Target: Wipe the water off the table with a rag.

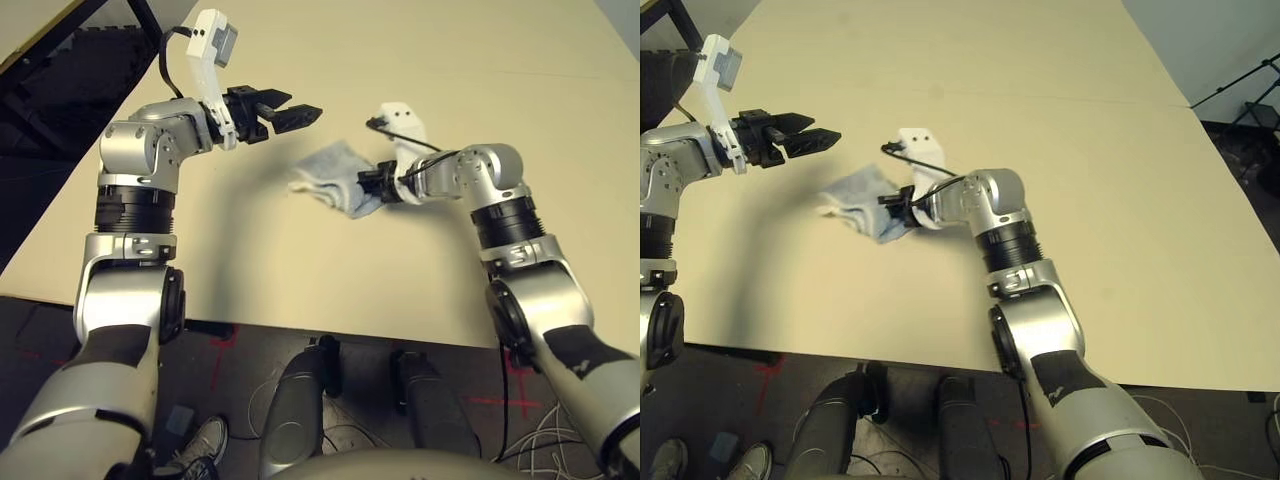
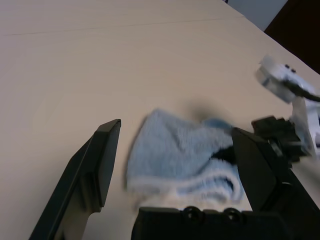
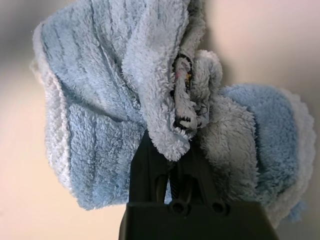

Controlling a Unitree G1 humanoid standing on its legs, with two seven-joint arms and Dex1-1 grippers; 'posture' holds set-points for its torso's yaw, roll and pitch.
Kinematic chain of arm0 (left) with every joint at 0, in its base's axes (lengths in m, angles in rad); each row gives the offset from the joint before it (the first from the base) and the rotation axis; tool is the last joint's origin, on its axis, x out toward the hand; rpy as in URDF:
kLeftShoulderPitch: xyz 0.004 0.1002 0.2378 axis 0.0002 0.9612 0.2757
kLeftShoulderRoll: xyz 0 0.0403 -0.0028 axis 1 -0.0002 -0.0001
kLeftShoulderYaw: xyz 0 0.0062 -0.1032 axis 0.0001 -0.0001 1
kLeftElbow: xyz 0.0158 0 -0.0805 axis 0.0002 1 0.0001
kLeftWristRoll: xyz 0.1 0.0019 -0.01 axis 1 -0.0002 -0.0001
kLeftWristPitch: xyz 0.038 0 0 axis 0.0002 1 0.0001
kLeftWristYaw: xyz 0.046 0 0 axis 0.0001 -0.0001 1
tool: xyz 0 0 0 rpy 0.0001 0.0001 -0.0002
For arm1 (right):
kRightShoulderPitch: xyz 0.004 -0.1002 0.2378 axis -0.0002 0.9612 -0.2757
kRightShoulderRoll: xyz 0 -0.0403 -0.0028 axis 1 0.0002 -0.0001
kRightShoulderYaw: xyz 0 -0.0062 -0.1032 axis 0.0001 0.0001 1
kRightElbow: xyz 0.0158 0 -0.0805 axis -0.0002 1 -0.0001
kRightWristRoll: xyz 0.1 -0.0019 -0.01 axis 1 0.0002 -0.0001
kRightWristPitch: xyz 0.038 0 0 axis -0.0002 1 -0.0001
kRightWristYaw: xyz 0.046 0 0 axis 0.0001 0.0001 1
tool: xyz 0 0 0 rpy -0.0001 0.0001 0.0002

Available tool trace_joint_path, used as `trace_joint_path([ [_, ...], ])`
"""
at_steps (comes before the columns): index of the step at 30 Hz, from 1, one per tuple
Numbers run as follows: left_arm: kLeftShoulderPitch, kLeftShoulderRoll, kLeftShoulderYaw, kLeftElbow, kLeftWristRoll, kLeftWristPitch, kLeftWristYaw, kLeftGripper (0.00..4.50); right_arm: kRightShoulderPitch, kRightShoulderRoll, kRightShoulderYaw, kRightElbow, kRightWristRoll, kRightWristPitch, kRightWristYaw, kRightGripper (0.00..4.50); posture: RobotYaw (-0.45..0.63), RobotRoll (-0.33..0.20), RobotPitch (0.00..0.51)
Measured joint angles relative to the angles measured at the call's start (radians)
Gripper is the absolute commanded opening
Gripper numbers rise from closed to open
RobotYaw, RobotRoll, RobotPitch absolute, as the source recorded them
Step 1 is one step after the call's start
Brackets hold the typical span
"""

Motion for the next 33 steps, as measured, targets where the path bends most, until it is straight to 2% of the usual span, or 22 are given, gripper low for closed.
trace_joint_path([
  [8, 0.000, -0.005, 0.003, 0.000, 0.000, -0.005, 0.006, 4.50, -0.061, -0.113, -0.092, 0.173, -0.136, -0.183, -0.010, 0.01, -0.04, 0.000, 0.247],
  [14, -0.001, -0.009, 0.003, 0.008, 0.002, -0.021, 0.007, 4.50, -0.118, -0.207, -0.177, 0.277, -0.175, -0.254, -0.001, 0.01, -0.06, 0.000, 0.237],
  [21, -0.018, -0.025, 0.003, 0.053, 0.011, -0.055, 0.007, 4.50, -0.326, -0.328, -0.233, 0.351, -0.188, -0.289, 0.060, 0.01, -0.08, 0.000, 0.232],
  [25, -0.028, -0.037, 0.003, 0.073, 0.018, -0.070, 0.005, 4.50, -0.408, -0.363, -0.263, 0.428, -0.192, -0.343, 0.088, 0.01, -0.07, 0.000, 0.235],
  [30, -0.028, -0.042, 0.003, 0.079, 0.019, -0.076, 0.003, 4.50, -0.418, -0.429, -0.279, 0.506, -0.209, -0.341, 0.109, 0.01, -0.06, 0.000, 0.240],
  [33, -0.026, -0.042, 0.004, 0.078, 0.019, -0.076, 0.004, 4.50, -0.322, -0.526, -0.309, 0.499, -0.207, -0.270, 0.121, 0.01, -0.06, 0.000, 0.245],
])
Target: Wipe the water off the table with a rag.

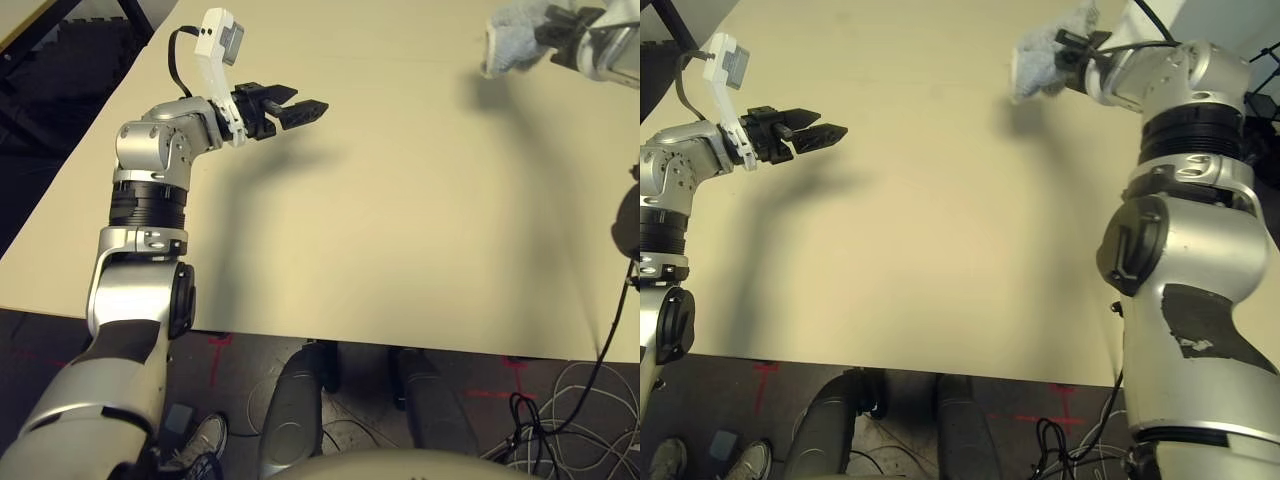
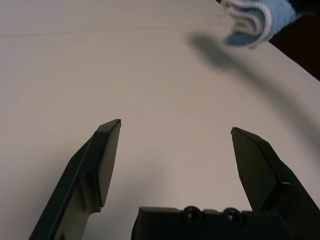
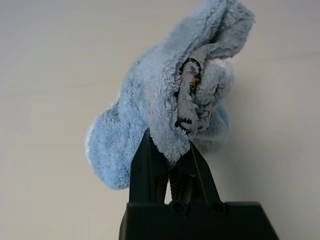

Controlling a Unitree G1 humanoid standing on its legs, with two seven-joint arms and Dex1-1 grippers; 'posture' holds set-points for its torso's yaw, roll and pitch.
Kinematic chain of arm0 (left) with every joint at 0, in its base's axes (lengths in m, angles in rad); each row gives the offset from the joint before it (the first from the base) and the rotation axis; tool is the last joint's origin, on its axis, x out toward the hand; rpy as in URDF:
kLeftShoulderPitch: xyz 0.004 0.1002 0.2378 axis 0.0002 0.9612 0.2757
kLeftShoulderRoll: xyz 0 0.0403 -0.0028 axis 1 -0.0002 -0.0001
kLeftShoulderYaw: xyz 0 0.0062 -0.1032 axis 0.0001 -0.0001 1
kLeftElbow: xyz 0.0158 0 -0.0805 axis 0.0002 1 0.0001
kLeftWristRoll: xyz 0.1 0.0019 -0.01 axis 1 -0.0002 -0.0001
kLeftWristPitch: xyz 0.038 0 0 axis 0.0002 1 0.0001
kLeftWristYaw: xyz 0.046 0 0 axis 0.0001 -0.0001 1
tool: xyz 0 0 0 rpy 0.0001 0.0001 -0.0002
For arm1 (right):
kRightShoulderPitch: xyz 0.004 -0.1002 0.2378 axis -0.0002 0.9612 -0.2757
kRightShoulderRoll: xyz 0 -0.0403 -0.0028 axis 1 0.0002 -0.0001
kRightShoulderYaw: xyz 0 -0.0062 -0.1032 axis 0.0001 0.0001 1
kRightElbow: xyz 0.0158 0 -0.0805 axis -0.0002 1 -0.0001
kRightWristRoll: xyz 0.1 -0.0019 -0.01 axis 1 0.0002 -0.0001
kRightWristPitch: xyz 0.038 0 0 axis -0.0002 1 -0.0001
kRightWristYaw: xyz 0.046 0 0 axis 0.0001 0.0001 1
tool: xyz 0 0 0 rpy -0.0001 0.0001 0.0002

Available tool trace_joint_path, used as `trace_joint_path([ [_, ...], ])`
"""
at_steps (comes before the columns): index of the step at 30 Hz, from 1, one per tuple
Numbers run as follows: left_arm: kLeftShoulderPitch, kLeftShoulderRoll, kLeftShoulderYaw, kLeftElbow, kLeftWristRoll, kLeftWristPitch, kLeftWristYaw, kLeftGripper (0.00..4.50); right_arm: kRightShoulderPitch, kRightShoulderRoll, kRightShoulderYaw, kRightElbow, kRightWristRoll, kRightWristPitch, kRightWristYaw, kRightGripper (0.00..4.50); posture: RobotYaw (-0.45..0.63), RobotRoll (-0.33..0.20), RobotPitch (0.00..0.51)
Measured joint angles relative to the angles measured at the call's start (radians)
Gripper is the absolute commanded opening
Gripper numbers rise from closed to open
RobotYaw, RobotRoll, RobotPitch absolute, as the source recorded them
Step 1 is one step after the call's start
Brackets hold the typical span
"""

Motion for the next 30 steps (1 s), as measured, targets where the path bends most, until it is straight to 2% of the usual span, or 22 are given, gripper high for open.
trace_joint_path([
  [5, 0.010, 0.012, 0.006, 0.000, 0.000, 0.002, 0.000, 4.50, 0.261, -0.096, -0.050, -0.001, 0.006, 0.183, 0.005, 0.01, -0.08, 0.000, 0.253],
  [7, 0.013, 0.013, 0.007, 0.000, 0.000, 0.003, 0.000, 4.50, 0.327, -0.124, -0.081, -0.017, 0.020, 0.262, 0.009, 0.01, -0.09, 0.000, 0.254],
  [14, 0.008, -0.001, 0.005, 0.016, 0.004, -0.003, -0.003, 4.50, 0.433, -0.185, -0.085, -0.144, 0.013, 0.343, 0.042, 0.01, -0.10, 0.000, 0.255],
  [18, 0.005, -0.015, 0.005, 0.024, 0.004, -0.009, -0.003, 4.50, 0.480, -0.199, 0.007, -0.191, -0.047, 0.276, 0.098, 0.01, -0.10, 0.000, 0.255],
  [21, 0.005, -0.015, 0.005, 0.024, 0.004, -0.010, -0.003, 4.50, 0.481, -0.200, 0.015, -0.191, -0.061, 0.266, 0.117, 0.01, -0.08, 0.000, 0.252],
  [22, 0.005, -0.015, 0.005, 0.024, 0.004, -0.010, -0.003, 4.50, 0.481, -0.200, 0.017, -0.191, -0.066, 0.263, 0.122, 0.65, -0.08, 0.000, 0.249],
  [30, 0.023, -0.001, 0.038, 0.013, 0.003, -0.009, 0.040, 4.50, 0.443, -0.230, 0.033, -0.209, -0.099, 0.183, 0.173, 3.15, -0.04, 0.000, 0.235],
])
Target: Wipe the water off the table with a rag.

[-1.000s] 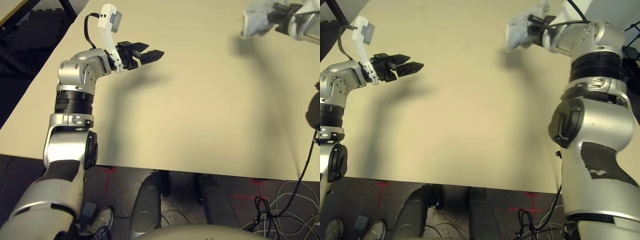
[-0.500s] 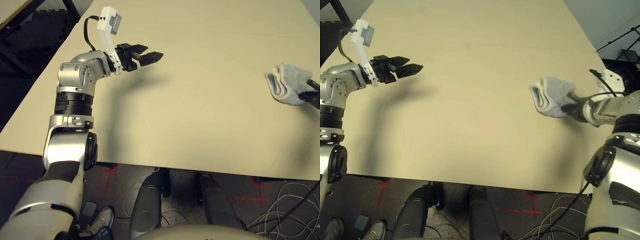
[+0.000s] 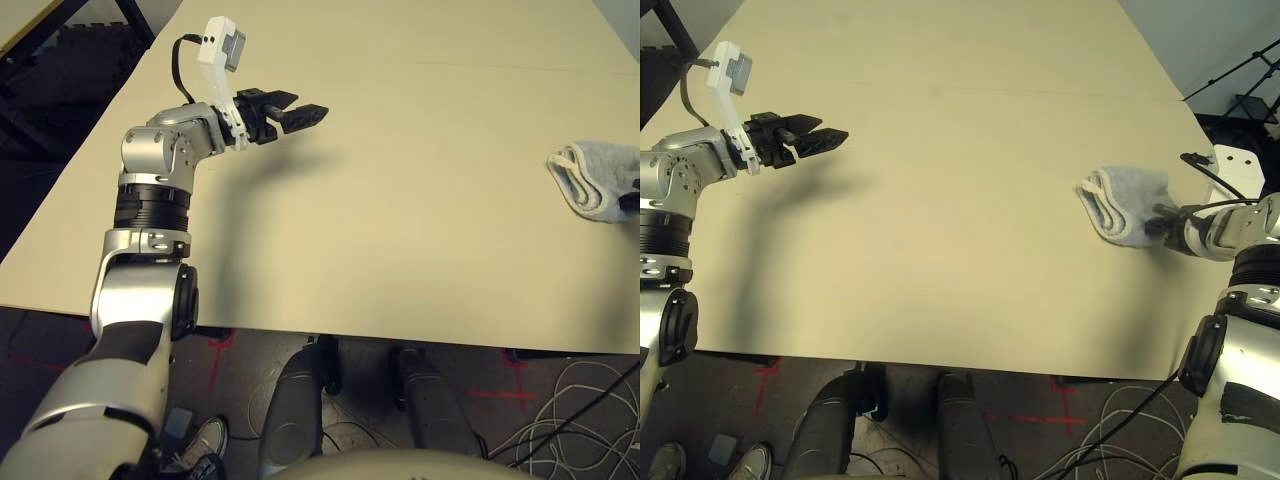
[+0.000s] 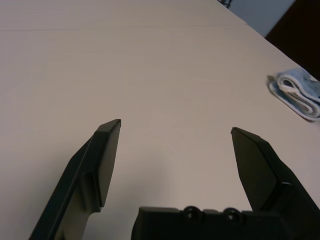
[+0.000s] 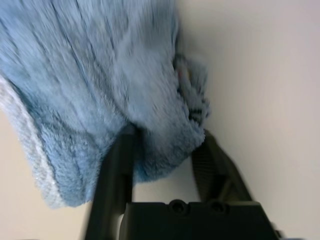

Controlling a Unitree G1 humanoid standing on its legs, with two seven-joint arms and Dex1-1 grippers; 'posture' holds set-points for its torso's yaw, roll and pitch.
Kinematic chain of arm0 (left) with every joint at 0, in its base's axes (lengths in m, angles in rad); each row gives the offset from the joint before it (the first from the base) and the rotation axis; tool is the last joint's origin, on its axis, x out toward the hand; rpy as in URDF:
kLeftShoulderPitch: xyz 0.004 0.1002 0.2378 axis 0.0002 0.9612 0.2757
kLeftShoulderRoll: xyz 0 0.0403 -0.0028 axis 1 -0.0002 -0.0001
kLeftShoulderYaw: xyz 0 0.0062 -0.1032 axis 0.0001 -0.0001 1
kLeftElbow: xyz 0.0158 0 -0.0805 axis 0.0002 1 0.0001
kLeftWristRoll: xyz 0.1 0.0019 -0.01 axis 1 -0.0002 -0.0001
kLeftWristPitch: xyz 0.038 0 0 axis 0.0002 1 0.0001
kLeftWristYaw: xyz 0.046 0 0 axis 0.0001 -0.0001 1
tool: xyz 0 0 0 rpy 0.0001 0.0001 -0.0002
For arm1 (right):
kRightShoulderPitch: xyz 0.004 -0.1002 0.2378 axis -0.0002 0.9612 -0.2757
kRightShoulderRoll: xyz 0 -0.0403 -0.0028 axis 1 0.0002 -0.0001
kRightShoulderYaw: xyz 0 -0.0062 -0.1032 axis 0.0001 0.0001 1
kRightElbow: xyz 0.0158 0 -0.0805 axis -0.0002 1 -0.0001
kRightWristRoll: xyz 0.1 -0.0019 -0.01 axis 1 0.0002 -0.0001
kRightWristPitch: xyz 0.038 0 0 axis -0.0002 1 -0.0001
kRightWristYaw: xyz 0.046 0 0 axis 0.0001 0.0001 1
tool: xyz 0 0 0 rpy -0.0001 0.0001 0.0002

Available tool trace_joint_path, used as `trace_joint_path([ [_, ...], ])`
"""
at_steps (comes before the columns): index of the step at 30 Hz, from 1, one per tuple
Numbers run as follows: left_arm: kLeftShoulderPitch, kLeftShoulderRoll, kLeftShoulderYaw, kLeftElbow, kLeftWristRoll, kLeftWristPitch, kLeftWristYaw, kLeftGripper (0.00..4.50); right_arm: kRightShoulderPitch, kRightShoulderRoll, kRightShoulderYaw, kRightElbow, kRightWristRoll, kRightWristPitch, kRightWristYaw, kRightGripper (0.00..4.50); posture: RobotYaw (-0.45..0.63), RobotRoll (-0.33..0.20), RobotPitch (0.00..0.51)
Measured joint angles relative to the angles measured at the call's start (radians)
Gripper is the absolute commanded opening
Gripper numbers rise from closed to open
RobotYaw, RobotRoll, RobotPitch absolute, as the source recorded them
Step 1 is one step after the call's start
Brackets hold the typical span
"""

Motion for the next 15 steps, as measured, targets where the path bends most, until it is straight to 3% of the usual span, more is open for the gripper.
trace_joint_path([
  [4, 0.003, -0.005, 0.057, 0.002, 0.002, -0.052, 0.099, 4.50, -0.108, -0.020, 0.022, -0.011, -0.027, -0.150, 0.061, 4.45, -0.03, 0.000, 0.229],
  [7, 0.003, -0.018, 0.110, 0.032, 0.021, -0.162, 0.214, 4.50, -0.142, 0.006, 0.014, 0.007, -0.032, -0.323, 0.076, 4.45, -0.03, 0.000, 0.226],
  [15, 0.055, -0.049, 0.142, 0.226, 0.154, -0.625, 0.426, 4.50, -0.090, 0.213, -0.042, 0.198, -0.036, -0.880, 0.000, 4.45, -0.02, 0.000, 0.225],
])
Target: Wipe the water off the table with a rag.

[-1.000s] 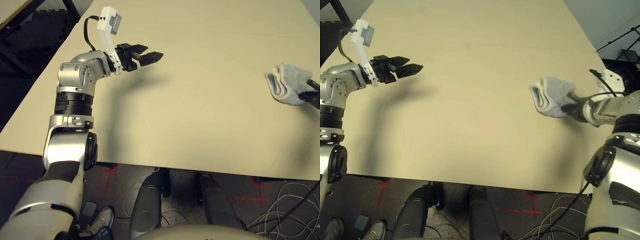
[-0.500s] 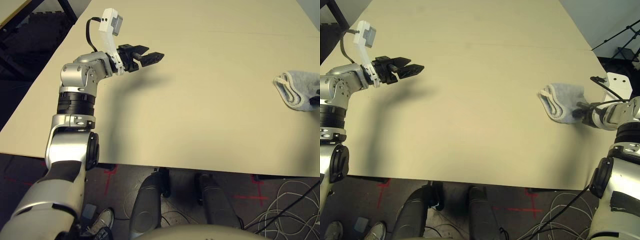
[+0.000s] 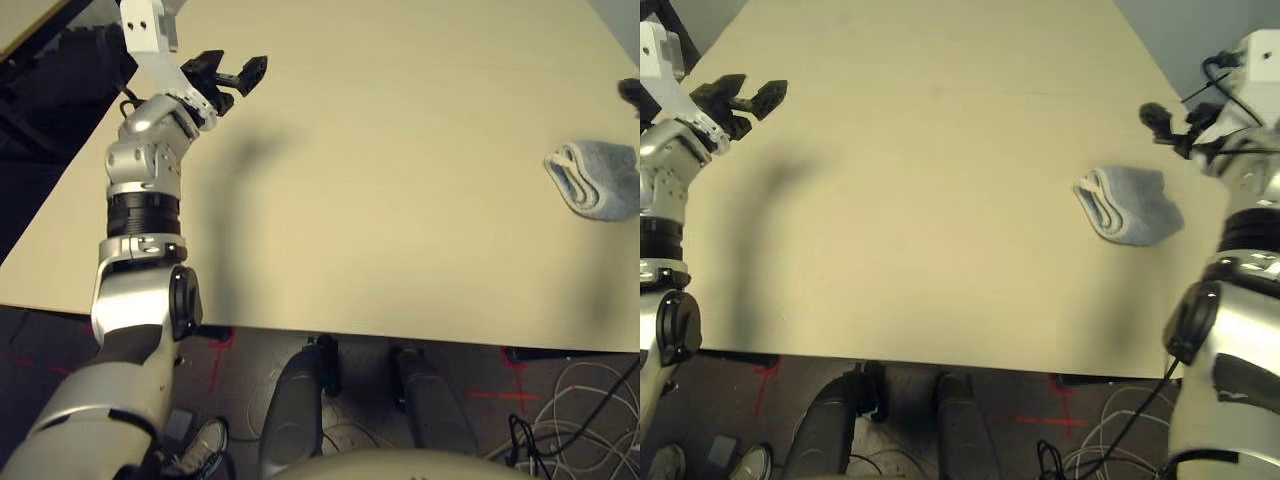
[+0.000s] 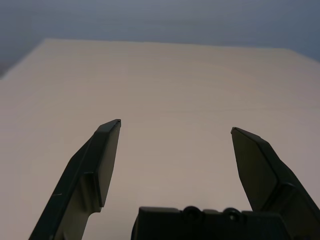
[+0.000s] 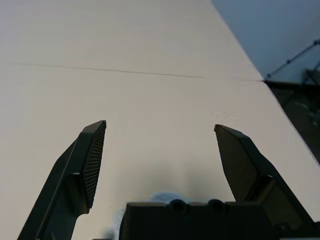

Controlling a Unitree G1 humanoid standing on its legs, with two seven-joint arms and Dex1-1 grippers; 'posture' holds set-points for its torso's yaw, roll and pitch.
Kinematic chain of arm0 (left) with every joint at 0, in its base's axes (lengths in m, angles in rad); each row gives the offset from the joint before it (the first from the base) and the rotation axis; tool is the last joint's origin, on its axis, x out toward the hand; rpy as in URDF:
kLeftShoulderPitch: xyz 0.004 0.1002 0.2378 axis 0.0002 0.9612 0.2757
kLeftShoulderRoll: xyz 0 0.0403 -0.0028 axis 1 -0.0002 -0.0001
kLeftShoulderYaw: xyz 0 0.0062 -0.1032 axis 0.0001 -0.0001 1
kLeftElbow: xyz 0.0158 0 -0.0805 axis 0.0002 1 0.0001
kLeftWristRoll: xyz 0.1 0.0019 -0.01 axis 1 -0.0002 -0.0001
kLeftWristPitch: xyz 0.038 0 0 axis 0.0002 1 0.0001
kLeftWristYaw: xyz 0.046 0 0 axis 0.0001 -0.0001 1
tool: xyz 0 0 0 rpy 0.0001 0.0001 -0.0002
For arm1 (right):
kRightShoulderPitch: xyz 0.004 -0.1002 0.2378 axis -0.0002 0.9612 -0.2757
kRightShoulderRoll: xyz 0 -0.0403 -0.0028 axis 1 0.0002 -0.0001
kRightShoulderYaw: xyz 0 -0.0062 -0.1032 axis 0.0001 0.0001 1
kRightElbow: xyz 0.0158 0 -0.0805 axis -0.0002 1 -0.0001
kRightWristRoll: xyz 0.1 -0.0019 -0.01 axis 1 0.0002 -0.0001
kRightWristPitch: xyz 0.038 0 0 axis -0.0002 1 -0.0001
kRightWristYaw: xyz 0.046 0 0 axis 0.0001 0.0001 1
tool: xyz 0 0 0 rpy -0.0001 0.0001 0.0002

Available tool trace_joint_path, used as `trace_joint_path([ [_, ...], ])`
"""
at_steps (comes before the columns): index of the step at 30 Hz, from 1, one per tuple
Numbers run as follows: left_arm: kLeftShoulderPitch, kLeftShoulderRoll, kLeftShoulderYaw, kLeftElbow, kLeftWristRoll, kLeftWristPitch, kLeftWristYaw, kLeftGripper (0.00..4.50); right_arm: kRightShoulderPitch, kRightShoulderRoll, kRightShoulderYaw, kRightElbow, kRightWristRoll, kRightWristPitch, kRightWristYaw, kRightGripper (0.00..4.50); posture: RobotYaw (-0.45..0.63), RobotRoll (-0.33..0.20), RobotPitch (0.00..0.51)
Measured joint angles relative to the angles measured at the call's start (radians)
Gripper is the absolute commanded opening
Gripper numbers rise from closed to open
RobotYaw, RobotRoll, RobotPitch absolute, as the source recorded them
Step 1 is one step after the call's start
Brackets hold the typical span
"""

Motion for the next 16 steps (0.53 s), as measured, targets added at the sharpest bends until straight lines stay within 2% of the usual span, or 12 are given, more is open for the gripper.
trace_joint_path([
  [3, -0.001, -0.008, 0.012, 0.119, 0.025, -0.112, 0.076, 4.50, -0.001, 0.034, 0.000, 0.085, -0.012, -0.138, -0.034, 4.45, -0.02, 0.000, 0.224],
  [7, -0.006, -0.019, 0.017, 0.209, 0.039, -0.173, 0.118, 4.50, -0.008, 0.041, 0.008, 0.155, -0.039, -0.243, -0.045, 4.45, -0.02, 0.000, 0.222],
  [16, -0.009, -0.052, 0.011, 0.242, 0.042, -0.206, 0.107, 4.50, -0.007, 0.042, 0.008, 0.213, -0.056, -0.272, -0.020, 4.45, -0.03, 0.000, 0.213],
])
